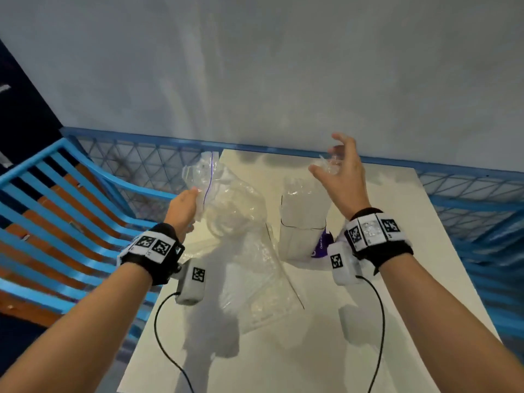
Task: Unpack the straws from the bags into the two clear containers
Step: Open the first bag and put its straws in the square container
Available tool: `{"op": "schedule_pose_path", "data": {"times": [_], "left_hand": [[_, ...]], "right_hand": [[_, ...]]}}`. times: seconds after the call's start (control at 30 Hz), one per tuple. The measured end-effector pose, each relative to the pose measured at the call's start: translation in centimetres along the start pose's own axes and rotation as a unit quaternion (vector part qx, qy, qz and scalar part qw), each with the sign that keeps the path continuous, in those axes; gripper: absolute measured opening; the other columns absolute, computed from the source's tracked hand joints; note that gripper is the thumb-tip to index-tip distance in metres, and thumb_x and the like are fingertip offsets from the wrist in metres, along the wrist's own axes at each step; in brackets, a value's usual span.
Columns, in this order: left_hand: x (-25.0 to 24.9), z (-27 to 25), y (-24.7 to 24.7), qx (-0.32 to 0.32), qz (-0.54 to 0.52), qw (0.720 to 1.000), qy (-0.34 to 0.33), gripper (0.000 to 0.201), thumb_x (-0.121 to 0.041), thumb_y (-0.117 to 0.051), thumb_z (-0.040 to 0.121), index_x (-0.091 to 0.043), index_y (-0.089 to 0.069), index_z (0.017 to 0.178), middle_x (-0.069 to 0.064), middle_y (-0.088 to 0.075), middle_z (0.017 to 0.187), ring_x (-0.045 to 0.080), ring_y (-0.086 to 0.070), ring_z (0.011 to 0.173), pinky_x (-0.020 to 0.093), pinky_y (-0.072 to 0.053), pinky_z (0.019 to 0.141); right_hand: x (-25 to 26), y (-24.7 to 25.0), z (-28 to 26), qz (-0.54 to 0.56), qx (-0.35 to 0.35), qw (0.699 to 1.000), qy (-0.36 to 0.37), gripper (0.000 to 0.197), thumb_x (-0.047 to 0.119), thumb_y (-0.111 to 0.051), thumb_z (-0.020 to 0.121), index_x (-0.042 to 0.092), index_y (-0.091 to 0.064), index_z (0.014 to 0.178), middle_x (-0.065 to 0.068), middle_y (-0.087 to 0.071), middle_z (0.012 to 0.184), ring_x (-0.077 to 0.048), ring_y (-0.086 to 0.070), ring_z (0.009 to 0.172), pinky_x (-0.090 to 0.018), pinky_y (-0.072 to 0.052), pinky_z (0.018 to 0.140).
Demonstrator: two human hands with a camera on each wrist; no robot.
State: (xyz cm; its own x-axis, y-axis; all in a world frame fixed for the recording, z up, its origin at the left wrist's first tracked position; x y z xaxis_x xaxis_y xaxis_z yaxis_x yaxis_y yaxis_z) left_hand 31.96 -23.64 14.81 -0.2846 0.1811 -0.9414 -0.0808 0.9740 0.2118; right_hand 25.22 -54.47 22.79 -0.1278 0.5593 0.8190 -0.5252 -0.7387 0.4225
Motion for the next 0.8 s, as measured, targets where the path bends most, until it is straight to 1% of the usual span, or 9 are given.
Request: {"op": "schedule_pose_path", "data": {"times": [0.1, 0.23, 0.33, 0.4, 0.5, 0.57, 0.63, 0.73, 0.8], "left_hand": [[1.6, 4.1, -2.5, 0.017, -0.062, 0.993, 0.095, 0.016, -0.026, -0.045, 0.092, -0.014, -0.054, 0.086, 0.006, -0.046, 0.069, 0.016, -0.034, 0.046, 0.011, -0.03, 0.036], [2.7, 6.8, -6.7, 0.077, -0.135, 0.979, 0.132, 0.023, -0.015, -0.043, 0.092, -0.007, -0.057, 0.109, 0.011, -0.054, 0.087, 0.017, -0.047, 0.053, 0.017, -0.044, 0.037], [3.7, 7.4, -9.0, 0.099, -0.15, 0.974, 0.137, 0.035, -0.02, -0.042, 0.1, -0.002, -0.047, 0.129, 0.017, -0.048, 0.103, 0.022, -0.055, 0.065, 0.022, -0.053, 0.042], [4.5, 7.5, -10.0, 0.111, -0.141, 0.971, 0.157, 0.034, -0.021, -0.04, 0.102, 0.003, -0.045, 0.125, 0.02, -0.045, 0.105, 0.025, -0.057, 0.067, 0.028, -0.058, 0.046], [5.7, 7.5, -10.5, 0.141, -0.03, 0.969, 0.201, 0.046, -0.035, -0.046, 0.1, 0.003, -0.043, 0.126, 0.018, -0.05, 0.105, 0.033, -0.063, 0.079, 0.041, -0.06, 0.075], [6.3, 7.7, -9.6, 0.144, 0.078, 0.971, 0.174, 0.056, -0.033, -0.052, 0.098, 0.002, -0.037, 0.138, 0.019, -0.052, 0.116, 0.038, -0.061, 0.103, 0.044, -0.055, 0.085], [6.3, 7.5, -7.8, 0.14, 0.135, 0.974, 0.113, 0.061, -0.027, -0.058, 0.095, -0.006, -0.032, 0.146, 0.02, -0.051, 0.132, 0.037, -0.057, 0.114, 0.044, -0.054, 0.086], [6.3, 6.2, -3.5, 0.141, 0.112, 0.982, 0.056, 0.054, -0.02, -0.06, 0.094, -0.014, -0.038, 0.143, 0.013, -0.053, 0.131, 0.03, -0.06, 0.107, 0.039, -0.055, 0.081], [7.0, 5.0, 0.7, 0.113, 0.104, 0.988, 0.027, 0.046, -0.017, -0.059, 0.095, -0.012, -0.045, 0.139, 0.012, -0.057, 0.124, 0.028, -0.062, 0.101, 0.032, -0.052, 0.072]], "right_hand": [[1.1, -1.1, -0.3, -0.069, 0.031, 0.995, 0.072, 0.043, 0.005, -0.063, 0.086, 0.016, -0.054, 0.127, -0.008, -0.059, 0.118, -0.02, -0.058, 0.103, -0.018, -0.041, 0.087], [-0.6, -3.7, -1.4, -0.18, 0.098, 0.973, 0.104, 0.027, 0.003, -0.052, 0.095, 0.004, -0.064, 0.12, -0.015, -0.065, 0.122, -0.027, -0.061, 0.114, -0.007, -0.029, 0.095], [-1.0, -4.2, -1.8, -0.193, 0.085, 0.971, 0.113, 0.03, 0.005, -0.049, 0.097, 0.002, -0.062, 0.124, -0.016, -0.062, 0.128, -0.026, -0.058, 0.12, -0.007, -0.026, 0.103], [-0.6, -4.3, -1.7, -0.187, 0.06, 0.973, 0.12, 0.031, 0.004, -0.049, 0.097, 0.001, -0.06, 0.126, -0.016, -0.061, 0.13, -0.024, -0.057, 0.121, -0.007, -0.025, 0.105], [-0.8, -5.2, -1.9, -0.193, 0.1, 0.971, 0.101, 0.034, 0.003, -0.048, 0.097, 0.002, -0.056, 0.131, -0.015, -0.055, 0.138, -0.023, -0.05, 0.129, -0.011, -0.023, 0.11], [-1.9, -6.1, -2.4, -0.223, 0.169, 0.957, 0.076, 0.038, 0.0, -0.045, 0.098, 0.002, -0.049, 0.136, -0.017, -0.046, 0.145, -0.027, -0.041, 0.138, -0.025, -0.02, 0.118], [-2.9, -6.5, -3.0, -0.263, 0.231, 0.935, 0.064, 0.042, 0.0, -0.04, 0.1, 0.002, -0.04, 0.142, -0.017, -0.035, 0.152, -0.029, -0.029, 0.144, -0.028, -0.008, 0.118], [-2.5, -5.4, -3.0, -0.24, 0.251, 0.937, 0.032, 0.046, 0.017, -0.032, 0.104, 0.01, -0.025, 0.149, -0.011, -0.019, 0.159, -0.023, -0.012, 0.149, -0.029, 0.004, 0.118], [-1.6, -4.2, -2.8, -0.183, 0.203, 0.962, -0.015, 0.056, 0.041, -0.029, 0.101, 0.02, -0.018, 0.152, -0.003, -0.011, 0.161, -0.017, -0.002, 0.15, -0.041, 0.007, 0.121]]}}
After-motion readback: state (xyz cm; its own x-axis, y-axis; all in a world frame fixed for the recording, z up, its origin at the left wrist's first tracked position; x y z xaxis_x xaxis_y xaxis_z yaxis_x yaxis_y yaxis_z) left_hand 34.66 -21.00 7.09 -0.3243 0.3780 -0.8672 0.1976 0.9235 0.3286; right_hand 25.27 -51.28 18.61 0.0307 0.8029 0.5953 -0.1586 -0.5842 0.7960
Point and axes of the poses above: each hand's wrist, its own z-axis towards the middle knuckle, its own y-axis out of the back of the hand, x = y × z, the point moved 4 cm from there along z, towards the middle knuckle
